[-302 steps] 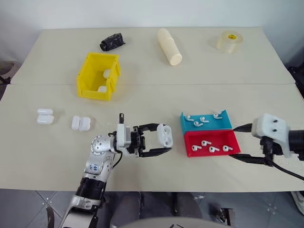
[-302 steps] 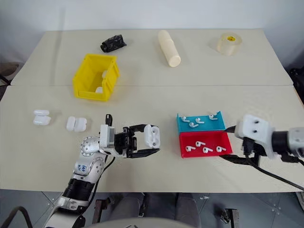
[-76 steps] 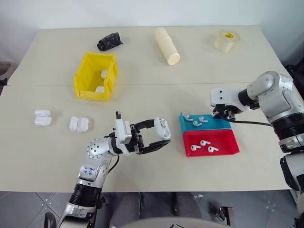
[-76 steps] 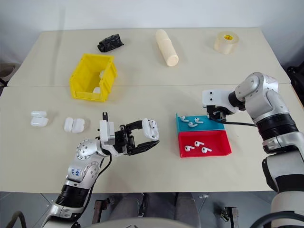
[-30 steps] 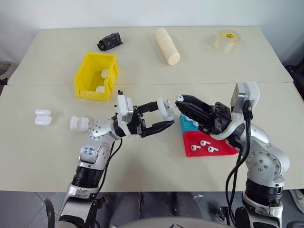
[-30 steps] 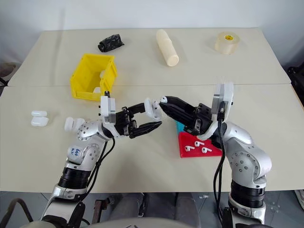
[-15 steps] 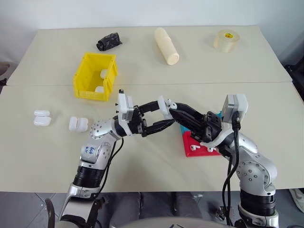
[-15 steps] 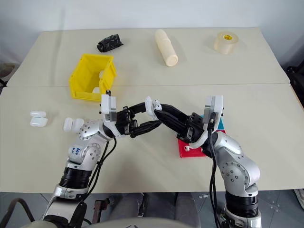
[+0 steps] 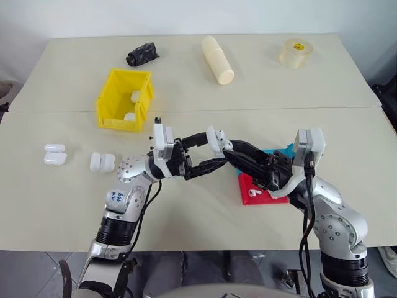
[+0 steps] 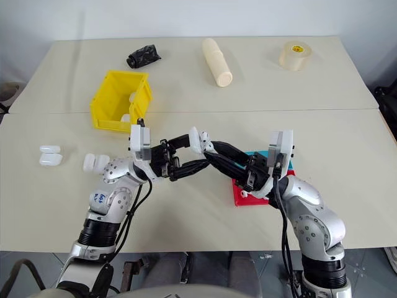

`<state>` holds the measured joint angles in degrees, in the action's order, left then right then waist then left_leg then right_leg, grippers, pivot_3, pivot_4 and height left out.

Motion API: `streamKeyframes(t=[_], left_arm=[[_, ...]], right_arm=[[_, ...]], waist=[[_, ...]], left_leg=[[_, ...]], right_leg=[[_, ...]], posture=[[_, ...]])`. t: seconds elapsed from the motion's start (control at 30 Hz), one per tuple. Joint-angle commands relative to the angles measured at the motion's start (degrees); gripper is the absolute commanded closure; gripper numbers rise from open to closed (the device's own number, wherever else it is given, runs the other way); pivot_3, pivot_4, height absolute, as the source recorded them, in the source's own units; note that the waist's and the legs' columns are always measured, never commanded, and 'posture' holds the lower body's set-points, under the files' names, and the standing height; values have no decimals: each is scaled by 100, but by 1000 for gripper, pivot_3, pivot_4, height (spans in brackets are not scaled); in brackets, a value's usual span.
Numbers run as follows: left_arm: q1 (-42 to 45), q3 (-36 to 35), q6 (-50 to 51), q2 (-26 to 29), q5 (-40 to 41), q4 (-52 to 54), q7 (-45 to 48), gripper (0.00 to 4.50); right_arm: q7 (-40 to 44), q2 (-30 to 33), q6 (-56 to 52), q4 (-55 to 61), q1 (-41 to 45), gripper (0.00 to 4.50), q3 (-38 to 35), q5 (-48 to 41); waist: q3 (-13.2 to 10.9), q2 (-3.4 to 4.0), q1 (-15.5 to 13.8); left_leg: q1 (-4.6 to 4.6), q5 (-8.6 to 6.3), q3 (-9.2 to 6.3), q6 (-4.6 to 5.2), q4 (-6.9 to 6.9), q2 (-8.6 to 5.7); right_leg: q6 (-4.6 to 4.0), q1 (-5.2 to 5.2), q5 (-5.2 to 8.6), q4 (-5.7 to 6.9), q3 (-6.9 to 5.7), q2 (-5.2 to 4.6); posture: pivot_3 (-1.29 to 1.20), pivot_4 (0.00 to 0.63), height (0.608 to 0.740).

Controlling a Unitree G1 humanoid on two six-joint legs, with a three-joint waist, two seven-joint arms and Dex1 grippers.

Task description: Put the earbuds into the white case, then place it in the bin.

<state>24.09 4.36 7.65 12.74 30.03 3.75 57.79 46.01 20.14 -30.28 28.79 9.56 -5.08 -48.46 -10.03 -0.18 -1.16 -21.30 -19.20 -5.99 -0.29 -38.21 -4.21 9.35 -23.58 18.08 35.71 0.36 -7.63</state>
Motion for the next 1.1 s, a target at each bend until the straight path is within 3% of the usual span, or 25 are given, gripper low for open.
streamKeyframes(t=[0.03, 0.17, 0.3, 0.43, 0.57, 0.87, 1.1], left_arm=[[45, 39, -265, -58, 77, 194, 175, 1721], [1, 67, -365, -38, -16, 137, 206, 1721], [-34, 111, -634, 119, -343, 10, 206, 1721], [-92, 277, -1394, 637, -1049, -225, 504, 1721], [-43, 453, -1601, 830, -1319, -287, 537, 1721], [358, 1008, -1258, 799, -2024, -285, 205, 1721], [431, 1069, -967, 821, -2065, -160, 117, 1721]], right_arm=[[40, 134, -133, 0, 15, 1890, 87, -152], [67, 244, -86, 10, 43, 498, 12, -148], [174, 546, -110, -5, -48, 498, -218, -220], [616, 1341, 56, -148, -398, 498, -683, 65], [1028, 1986, 253, -212, -447, 1397, -721, 428], [725, 2135, -531, 401, 756, 4487, 54, 101], [420, 2047, -966, 518, 1147, 4487, 771, 299]], waist=[[0, 0, -2], [0, 0, -3], [0, 0, -5], [0, 0, -20], [0, -1, -24], [-2, -3, -20], [-3, -6, -26]], left_leg=[[0, 0, 0, 0, 0, 0], [0, 0, 0, 0, 0, 0], [0, 0, 1, 0, 0, -1], [0, 0, 4, 1, 1, -3], [0, -1, 6, 3, 1, -6], [0, -1, 8, 3, 0, 2], [-2, -1, 2, 3, -1, -1]], right_leg=[[0, 1, 0, -5, 0, 0], [0, 1, 0, -9, 0, -1], [0, 1, 0, -9, 0, 0], [0, 2, 0, -12, 0, 0], [0, 3, 0, -13, 1, -1], [0, 1, 0, -12, 1, 1], [0, 2, 0, -13, -1, -4]], posture=[[0, 150, 740], [0, 150, 740], [0, 150, 740], [0, 150, 740], [0, 150, 740], [0, 150, 740], [0, 150, 740]])
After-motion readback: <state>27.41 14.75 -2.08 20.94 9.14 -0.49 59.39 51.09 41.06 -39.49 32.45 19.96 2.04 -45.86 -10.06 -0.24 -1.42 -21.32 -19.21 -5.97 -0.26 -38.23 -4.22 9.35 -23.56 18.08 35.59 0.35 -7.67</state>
